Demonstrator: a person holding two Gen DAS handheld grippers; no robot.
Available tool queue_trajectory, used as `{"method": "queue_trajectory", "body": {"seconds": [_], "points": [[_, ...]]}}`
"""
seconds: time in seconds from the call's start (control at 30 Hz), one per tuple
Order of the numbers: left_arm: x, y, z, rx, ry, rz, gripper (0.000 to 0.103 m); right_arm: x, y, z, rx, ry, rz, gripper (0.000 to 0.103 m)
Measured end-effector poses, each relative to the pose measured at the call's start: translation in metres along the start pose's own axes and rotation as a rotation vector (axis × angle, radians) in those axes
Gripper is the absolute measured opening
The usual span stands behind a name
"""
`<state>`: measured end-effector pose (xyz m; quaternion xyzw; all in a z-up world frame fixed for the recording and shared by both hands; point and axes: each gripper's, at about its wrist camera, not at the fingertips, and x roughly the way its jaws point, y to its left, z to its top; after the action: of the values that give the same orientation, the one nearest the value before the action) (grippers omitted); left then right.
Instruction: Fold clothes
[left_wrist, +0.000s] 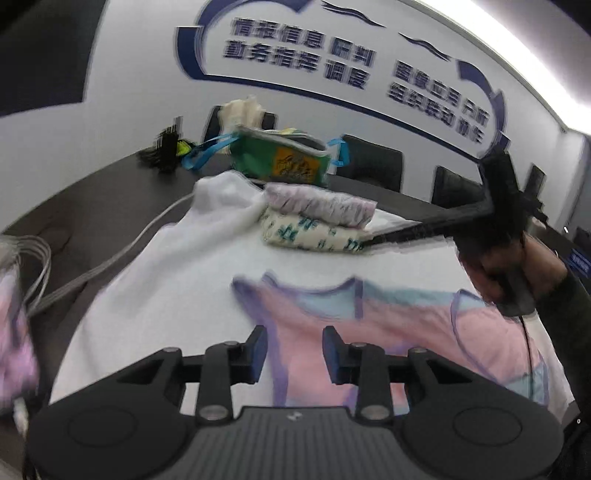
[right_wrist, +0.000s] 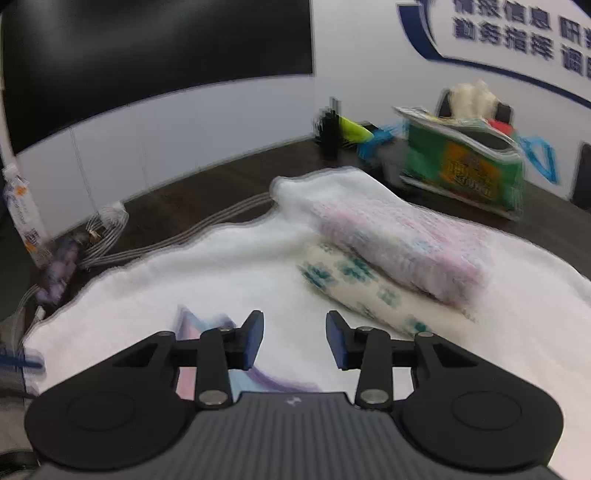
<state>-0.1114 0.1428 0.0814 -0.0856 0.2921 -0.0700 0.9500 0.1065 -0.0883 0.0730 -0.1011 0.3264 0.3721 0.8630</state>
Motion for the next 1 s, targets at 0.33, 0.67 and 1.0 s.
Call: {"method": "queue_trajectory", "body": {"seconds": [0.33, 0.67, 1.0], "points": [[0.099, -0.013, -0.012, -0.078, 0.167, -0.017, 0.030, 0.020, 0.038, -0.062, -0.133, 0.073, 0.148, 0.023], [0.066, -0.065, -0.036, 0.260, 0.076, -0.037, 0.042, -0.032, 0.034, -0.066, -0.142, -0.040, 0.129, 0.023], [0.091, -0.109, -0.052, 0.460, 0.059, 0.114, 0.018, -0.037, 0.029, -0.072, -0.116, -0.041, 0.062, 0.024]]}}
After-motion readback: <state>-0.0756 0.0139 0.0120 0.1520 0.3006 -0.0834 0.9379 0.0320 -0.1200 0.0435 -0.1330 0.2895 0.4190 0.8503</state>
